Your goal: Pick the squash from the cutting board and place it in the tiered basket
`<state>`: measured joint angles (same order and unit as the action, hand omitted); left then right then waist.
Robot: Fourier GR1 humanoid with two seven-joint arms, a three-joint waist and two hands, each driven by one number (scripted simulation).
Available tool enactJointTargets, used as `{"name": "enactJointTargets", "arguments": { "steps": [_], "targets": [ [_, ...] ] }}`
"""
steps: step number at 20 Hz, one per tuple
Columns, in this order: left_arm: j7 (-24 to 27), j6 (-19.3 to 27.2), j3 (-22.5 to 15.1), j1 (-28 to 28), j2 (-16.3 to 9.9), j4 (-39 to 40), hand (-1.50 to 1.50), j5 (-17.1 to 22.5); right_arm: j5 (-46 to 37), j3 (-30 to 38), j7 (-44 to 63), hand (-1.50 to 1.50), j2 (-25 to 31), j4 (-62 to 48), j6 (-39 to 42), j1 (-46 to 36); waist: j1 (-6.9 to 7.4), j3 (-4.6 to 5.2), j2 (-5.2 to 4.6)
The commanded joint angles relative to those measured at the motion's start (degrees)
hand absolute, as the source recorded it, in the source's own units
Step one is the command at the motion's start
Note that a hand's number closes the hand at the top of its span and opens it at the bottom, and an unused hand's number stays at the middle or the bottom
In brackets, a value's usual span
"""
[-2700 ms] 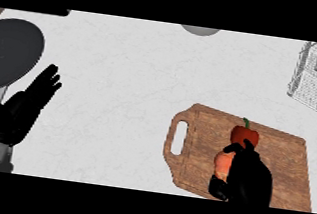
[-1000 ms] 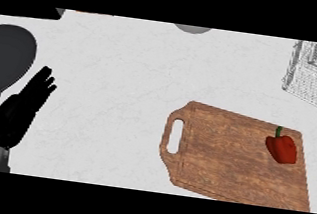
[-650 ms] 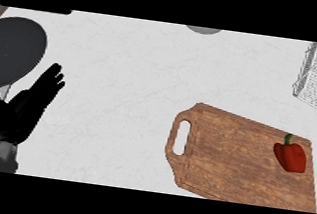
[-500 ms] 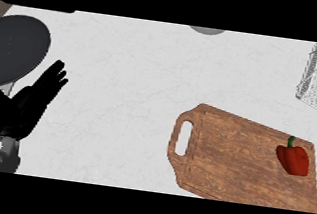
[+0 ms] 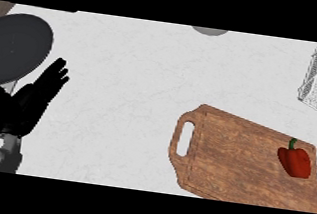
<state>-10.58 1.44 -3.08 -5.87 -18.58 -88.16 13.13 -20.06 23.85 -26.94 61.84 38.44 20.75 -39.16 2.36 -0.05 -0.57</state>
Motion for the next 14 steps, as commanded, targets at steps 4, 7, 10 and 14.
{"name": "enactJointTargets", "arguments": {
  "steps": [4,7,10,14],
  "targets": [
    [-1.1,-1.6,1.9,-1.1,-1.2,0.3,0.0,-0.4,-5.6,-6.5,5.9,1.5,-4.0,-5.5,-1.4,-11.2,-0.57,0.04,0.12],
    [-2.0,-0.5,1.4,-0.6,0.4,-0.9,0.0,-0.9,-6.2,-6.6,6.3,1.5,-8.4,-7.2,-5.0,-10.5,-1.1,0.03,0.24],
    [2.0,-3.5,3.9,-0.6,-0.8,3.6,0.0,0.1,-8.8,-7.3,1.7,1.5,-6.5,-13.5,-6.1,-12.9,-0.55,0.0,-0.13],
    [0.4,0.6,-1.4,2.8,3.9,-1.8,0.0,-4.0,-10.7,-7.3,-0.9,1.5,-6.6,-17.1,-10.0,-13.7,-0.36,-0.06,-0.14]
  ]
}}
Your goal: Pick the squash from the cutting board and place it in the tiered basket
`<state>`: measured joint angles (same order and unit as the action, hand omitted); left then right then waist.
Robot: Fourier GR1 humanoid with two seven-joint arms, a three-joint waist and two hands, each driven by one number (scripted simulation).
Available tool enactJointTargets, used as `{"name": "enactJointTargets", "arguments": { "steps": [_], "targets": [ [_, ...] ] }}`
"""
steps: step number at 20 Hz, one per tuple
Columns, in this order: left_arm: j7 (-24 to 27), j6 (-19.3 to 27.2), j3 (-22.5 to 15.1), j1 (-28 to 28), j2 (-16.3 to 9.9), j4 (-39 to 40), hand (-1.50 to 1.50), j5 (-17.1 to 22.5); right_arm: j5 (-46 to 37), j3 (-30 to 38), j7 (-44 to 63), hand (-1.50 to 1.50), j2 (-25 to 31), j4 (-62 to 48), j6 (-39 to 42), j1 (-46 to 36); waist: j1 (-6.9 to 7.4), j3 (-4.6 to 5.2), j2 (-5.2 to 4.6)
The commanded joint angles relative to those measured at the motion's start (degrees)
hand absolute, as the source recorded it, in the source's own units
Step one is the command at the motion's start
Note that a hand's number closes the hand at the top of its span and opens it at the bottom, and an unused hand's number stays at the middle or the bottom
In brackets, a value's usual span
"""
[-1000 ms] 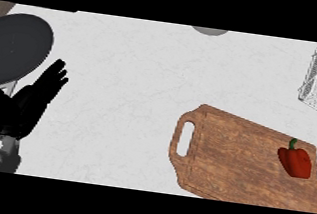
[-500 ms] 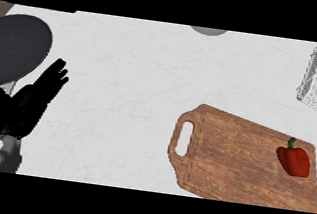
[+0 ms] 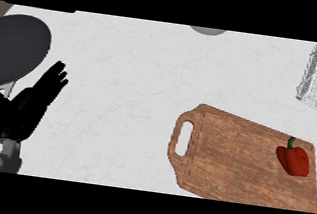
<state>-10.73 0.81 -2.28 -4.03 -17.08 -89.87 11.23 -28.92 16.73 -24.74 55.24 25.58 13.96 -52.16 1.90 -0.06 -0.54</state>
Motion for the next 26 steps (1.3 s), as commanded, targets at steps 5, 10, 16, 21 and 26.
{"name": "enactJointTargets", "arguments": {
  "steps": [5,10,16,21,26],
  "targets": [
    [-1.8,-2.1,1.6,0.7,-1.0,-2.0,0.0,0.7,-4.5,-1.8,-0.8,1.5,-4.3,-6.3,-8.6,-4.6,0.36,-0.03,-0.09],
    [-0.6,-2.3,2.1,-1.1,-0.5,1.3,0.0,0.1,-4.9,-0.4,-1.6,1.5,-6.2,-9.0,-15.9,-6.3,0.57,-0.05,-0.29],
    [-2.6,-2.5,0.9,0.8,0.4,-2.8,0.0,0.2,-1.5,3.6,-4.4,-1.5,-9.2,-12.2,-19.8,-6.8,1.23,-0.11,-0.44],
    [2.8,-3.7,2.9,-0.7,0.2,3.2,0.0,-0.5,-2.1,3.6,-7.6,-1.5,-6.0,-13.5,-17.9,-7.3,0.87,-0.09,-0.73],
    [-1.3,-3.1,3.1,-2.8,0.0,1.8,0.0,-0.3,1.7,7.1,-1.5,-1.5,-7.4,-14.8,-14.6,-12.8,0.71,-0.06,-0.45]
  ]
}}
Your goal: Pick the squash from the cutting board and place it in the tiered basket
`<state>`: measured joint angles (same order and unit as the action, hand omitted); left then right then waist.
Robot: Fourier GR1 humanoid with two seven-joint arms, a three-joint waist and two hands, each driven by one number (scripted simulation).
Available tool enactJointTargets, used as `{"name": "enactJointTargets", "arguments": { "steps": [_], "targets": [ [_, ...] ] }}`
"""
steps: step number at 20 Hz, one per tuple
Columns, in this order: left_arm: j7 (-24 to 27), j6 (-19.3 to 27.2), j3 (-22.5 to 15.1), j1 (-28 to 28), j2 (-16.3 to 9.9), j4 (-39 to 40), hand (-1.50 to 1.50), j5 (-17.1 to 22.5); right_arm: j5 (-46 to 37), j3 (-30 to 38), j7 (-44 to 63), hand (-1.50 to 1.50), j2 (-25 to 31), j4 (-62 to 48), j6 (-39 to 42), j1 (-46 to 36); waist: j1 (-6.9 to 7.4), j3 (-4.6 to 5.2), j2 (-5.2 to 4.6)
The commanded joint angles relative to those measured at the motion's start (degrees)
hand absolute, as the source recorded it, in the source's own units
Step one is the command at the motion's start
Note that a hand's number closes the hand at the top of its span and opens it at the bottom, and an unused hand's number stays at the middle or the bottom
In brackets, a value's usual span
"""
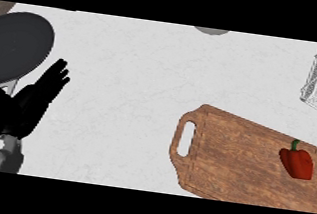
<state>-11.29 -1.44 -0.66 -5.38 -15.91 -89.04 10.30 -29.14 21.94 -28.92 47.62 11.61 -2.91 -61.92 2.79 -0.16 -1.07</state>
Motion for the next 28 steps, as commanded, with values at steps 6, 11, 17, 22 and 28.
{"name": "enactJointTargets", "arguments": {
  "steps": [6,11,17,22,28],
  "targets": [
    [0.3,-0.6,0.5,-1.3,-0.3,1.5,0.0,-0.7,10.1,10.1,2.9,-1.5,1.7,-3.5,4.9,-2.2,-0.28,-0.04,-0.21],
    [0.6,-0.3,0.4,-0.8,0.9,0.9,0.0,-0.2,16.3,16.3,8.3,-1.5,6.9,-4.5,8.6,-4.6,0.04,-0.09,-0.3],
    [-0.5,0.7,-0.2,-1.1,1.5,0.0,0.0,-1.3,20.3,20.6,9.5,-1.5,14.5,-4.0,9.7,-0.2,-0.69,-0.11,-0.19],
    [0.7,0.5,-0.4,0.9,2.0,1.2,0.0,-1.6,23.2,23.9,9.8,-1.5,19.8,-5.0,10.9,5.0,-0.55,-0.27,-0.52],
    [0.0,-0.6,0.9,1.6,0.4,-1.6,0.0,-0.5,25.7,26.9,10.2,-1.5,26.6,-5.5,14.9,10.1,-0.88,-0.5,-0.27]
  ]
}}
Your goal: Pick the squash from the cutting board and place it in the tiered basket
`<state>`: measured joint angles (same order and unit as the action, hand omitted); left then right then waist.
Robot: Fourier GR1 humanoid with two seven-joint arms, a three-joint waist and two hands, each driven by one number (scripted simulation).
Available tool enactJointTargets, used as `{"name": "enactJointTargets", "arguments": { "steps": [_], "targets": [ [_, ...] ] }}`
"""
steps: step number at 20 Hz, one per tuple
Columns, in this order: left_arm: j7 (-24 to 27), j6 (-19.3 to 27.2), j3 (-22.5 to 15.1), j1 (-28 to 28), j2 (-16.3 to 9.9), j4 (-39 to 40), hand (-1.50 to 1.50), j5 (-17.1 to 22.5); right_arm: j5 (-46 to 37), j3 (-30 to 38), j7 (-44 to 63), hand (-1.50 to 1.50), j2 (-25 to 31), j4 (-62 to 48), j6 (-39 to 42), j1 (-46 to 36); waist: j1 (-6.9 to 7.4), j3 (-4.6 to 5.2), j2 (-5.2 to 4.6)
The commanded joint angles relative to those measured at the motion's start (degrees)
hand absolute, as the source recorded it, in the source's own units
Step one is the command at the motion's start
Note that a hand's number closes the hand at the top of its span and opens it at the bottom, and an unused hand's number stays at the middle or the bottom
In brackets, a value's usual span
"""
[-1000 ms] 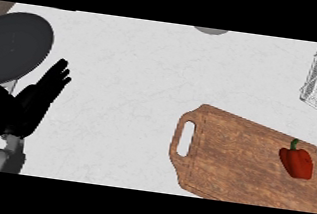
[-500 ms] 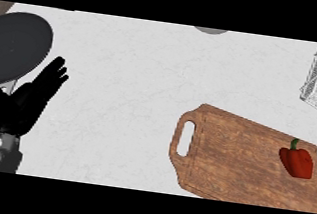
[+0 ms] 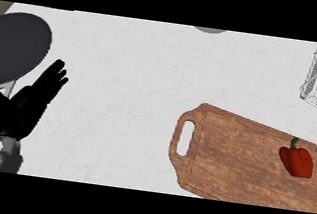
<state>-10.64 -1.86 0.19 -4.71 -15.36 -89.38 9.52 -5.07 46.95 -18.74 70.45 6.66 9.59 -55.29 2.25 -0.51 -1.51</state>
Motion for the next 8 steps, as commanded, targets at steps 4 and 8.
{"name": "enactJointTargets", "arguments": {
  "steps": [4,8],
  "targets": [
    [-1.1,1.2,-0.2,-0.5,1.1,-1.1,0.0,0.1,2.6,2.9,-2.0,-1.5,4.7,-1.0,5.9,7.5,-1.13,-0.32,0.03],
    [-0.7,1.1,-0.3,0.7,1.4,-0.8,0.0,0.0,3.2,3.7,-1.2,-1.5,7.5,-0.6,7.7,9.0,-0.75,-0.37,-0.03]
  ]
}}
